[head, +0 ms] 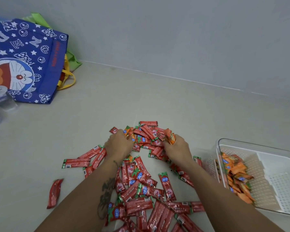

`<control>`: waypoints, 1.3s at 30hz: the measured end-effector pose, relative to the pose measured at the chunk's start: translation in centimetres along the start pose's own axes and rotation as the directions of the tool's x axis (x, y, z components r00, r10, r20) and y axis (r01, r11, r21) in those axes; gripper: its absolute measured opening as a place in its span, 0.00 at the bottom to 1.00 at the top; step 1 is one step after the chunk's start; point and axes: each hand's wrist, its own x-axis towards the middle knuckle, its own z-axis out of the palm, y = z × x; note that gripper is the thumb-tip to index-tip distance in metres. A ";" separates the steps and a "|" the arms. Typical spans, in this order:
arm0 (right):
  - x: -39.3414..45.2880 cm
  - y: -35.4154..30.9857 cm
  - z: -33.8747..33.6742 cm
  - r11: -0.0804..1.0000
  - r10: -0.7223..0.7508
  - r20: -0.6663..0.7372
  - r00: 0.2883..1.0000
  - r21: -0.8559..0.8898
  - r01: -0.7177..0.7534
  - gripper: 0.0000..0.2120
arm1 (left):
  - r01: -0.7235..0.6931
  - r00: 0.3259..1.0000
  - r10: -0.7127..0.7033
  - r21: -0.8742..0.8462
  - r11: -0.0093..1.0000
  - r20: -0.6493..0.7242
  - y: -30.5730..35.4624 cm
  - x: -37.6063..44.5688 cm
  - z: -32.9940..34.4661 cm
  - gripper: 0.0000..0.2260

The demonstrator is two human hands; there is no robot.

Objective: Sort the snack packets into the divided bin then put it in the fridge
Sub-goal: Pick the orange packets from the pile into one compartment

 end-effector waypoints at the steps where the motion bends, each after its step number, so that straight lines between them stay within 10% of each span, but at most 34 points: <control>1: -0.2 -0.1 0.3 1.000 -0.012 0.015 1.000 0.000 0.012 0.08 | -0.004 1.000 0.004 0.044 0.999 0.007 0.1 0.2 0.2 0.14; 12: -1.5 -0.8 2.7 0.998 -0.065 0.112 0.992 0.031 0.062 0.04 | -0.060 0.998 0.054 0.212 0.976 0.034 0.9 1.7 1.2 0.18; 20: -2.0 -2.8 3.2 0.992 -0.127 0.220 0.967 0.029 0.124 0.05 | 0.001 0.998 -0.020 -0.321 0.947 -0.054 -1.0 2.0 -1.0 0.10; 29: -2.7 -5.0 5.0 0.956 -0.208 0.382 0.900 -0.115 0.270 0.09 | -0.079 0.991 0.085 -0.058 0.995 0.100 -3.3 1.3 -3.0 0.18; 39: -3.6 -4.0 1.0 0.952 -0.243 0.270 0.932 -0.118 0.282 0.06 | -0.140 0.986 0.159 -0.274 0.952 0.049 -1.0 -2.3 -3.0 0.08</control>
